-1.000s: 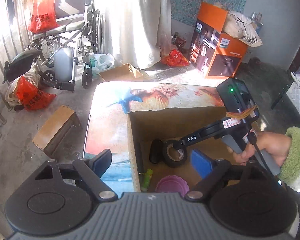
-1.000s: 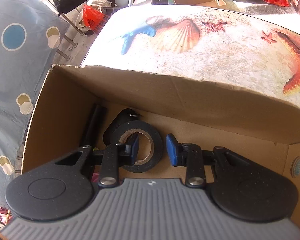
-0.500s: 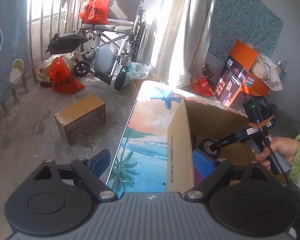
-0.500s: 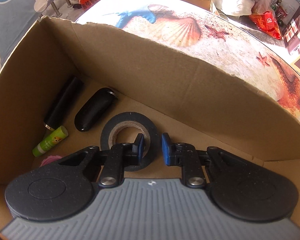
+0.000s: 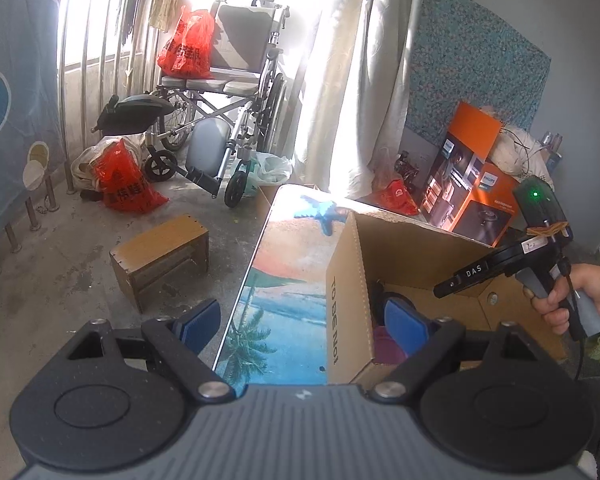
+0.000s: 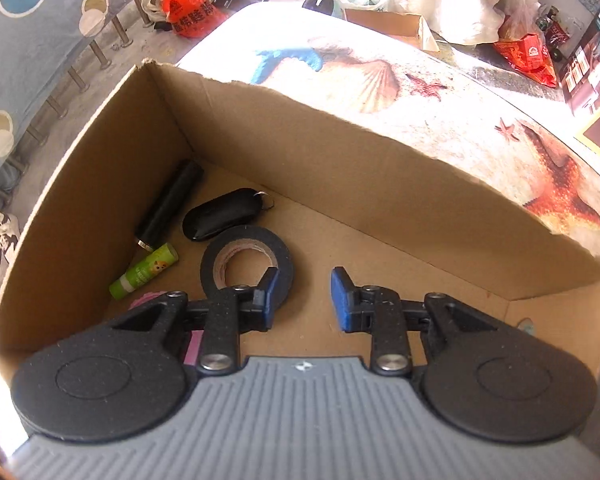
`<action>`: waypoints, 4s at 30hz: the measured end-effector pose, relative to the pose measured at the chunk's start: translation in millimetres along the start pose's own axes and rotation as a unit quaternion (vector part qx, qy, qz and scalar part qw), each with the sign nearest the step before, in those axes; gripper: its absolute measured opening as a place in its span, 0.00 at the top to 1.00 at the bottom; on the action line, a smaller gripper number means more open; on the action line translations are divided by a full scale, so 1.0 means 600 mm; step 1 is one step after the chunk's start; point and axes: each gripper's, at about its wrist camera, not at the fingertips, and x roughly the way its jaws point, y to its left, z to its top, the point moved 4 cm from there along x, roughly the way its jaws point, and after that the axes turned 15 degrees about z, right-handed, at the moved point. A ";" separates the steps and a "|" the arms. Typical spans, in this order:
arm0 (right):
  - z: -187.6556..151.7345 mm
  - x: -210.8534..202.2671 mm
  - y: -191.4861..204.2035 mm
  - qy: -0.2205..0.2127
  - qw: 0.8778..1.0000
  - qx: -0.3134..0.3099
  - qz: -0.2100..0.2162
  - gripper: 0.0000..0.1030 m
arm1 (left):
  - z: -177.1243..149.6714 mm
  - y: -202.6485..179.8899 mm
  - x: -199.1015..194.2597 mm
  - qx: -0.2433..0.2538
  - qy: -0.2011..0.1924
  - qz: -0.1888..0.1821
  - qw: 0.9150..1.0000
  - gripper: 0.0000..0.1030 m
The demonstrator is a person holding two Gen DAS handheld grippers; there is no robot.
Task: Organize rigid objects
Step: 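Withdraw the right gripper from the box back toward the table, then move the right gripper down to the green dropper bottle, then close the right gripper around the green dropper bottle and lift it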
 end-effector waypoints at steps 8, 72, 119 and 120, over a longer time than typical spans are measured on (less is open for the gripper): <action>-0.152 -0.232 0.009 -0.153 0.987 0.023 0.037 0.34 | -0.037 -0.057 -0.050 0.028 -0.029 -0.059 0.997 0.10; -0.421 -0.119 -0.002 -0.298 0.947 0.063 0.100 0.73 | -0.273 -0.450 0.022 0.368 -0.086 -0.116 0.918 0.49; -0.511 -0.162 -0.025 -0.276 0.956 0.079 0.054 0.75 | -0.340 -0.499 0.045 0.396 -0.054 -0.163 0.902 0.54; -0.510 -0.160 -0.027 -0.276 0.956 0.081 0.053 0.74 | -0.340 -0.500 0.048 0.395 -0.054 -0.164 0.902 0.57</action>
